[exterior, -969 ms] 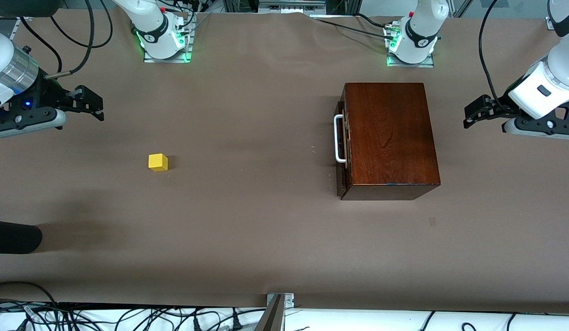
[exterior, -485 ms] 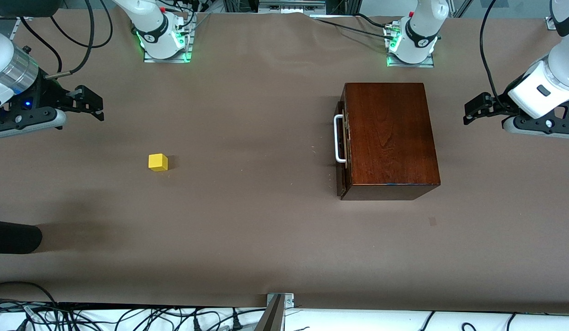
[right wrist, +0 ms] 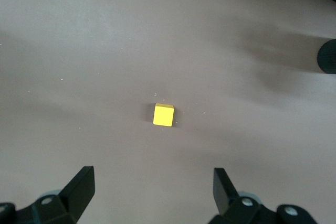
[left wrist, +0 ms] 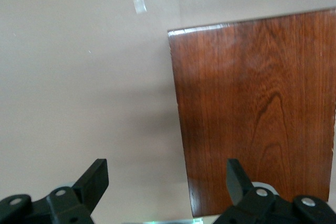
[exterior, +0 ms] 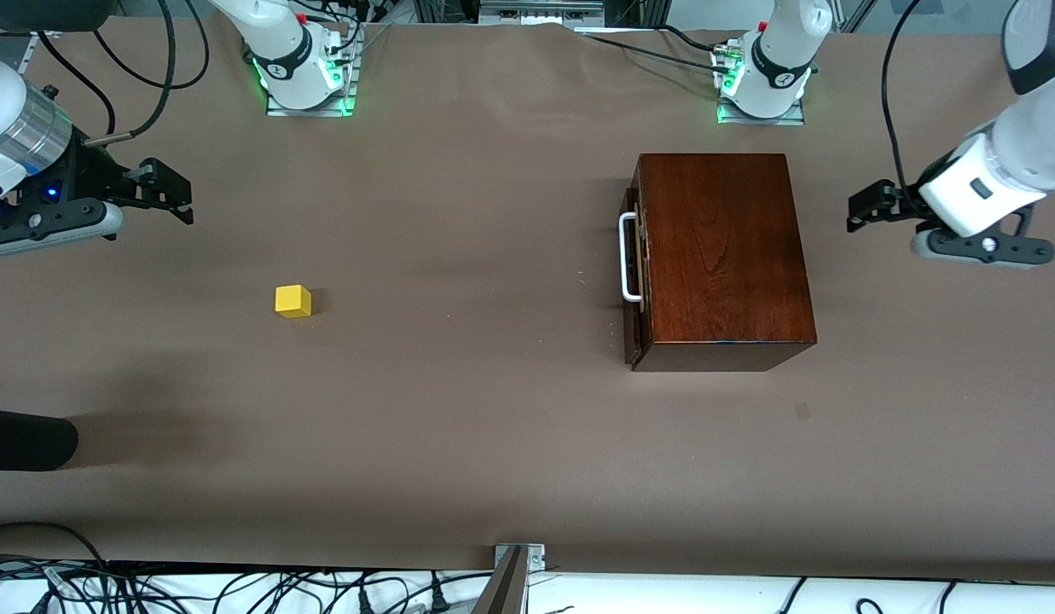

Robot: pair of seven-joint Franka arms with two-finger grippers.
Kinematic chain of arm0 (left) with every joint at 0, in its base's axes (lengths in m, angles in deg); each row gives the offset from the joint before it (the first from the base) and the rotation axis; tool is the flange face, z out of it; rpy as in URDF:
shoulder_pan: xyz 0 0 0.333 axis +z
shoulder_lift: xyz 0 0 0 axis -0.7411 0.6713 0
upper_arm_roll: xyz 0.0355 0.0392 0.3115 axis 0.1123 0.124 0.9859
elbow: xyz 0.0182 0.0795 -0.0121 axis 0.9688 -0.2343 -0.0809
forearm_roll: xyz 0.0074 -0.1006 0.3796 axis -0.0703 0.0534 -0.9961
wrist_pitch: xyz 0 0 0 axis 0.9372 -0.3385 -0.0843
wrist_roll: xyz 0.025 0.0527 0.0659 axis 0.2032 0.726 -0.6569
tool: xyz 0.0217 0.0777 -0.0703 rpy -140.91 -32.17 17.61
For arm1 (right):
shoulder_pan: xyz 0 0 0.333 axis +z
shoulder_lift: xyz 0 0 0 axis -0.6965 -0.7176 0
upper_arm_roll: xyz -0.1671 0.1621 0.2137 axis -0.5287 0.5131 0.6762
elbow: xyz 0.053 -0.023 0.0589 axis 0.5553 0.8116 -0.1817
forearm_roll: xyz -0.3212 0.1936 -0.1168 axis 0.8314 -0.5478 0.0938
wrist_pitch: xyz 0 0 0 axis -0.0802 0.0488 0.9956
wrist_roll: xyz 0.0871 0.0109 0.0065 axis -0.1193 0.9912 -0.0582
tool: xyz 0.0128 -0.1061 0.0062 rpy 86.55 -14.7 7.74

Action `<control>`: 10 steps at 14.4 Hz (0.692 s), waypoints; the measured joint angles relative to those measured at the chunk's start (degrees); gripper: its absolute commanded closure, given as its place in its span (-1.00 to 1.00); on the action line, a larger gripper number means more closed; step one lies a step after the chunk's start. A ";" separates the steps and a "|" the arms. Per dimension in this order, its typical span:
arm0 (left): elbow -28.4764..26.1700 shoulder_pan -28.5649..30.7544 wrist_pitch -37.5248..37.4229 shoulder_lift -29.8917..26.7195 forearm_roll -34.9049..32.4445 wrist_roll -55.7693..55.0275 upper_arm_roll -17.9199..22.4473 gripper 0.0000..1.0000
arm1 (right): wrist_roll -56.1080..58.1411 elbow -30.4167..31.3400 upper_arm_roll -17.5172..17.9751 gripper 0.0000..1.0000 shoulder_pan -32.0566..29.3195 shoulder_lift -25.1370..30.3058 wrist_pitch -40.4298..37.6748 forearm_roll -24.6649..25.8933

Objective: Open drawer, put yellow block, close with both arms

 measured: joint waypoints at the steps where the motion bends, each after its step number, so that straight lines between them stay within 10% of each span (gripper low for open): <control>1: 0.04 -0.01 -0.33 0.08 0.00 -0.14 -1.35 -1.00 | 0.00 0.00 0.02 -1.00 0.01 0.00 0.00 0.00; 10: 0.18 -0.79 8.83 7.67 0.00 -28.39 -22.99 -1.00 | 0.00 -0.02 0.07 -1.00 0.01 0.02 0.03 0.00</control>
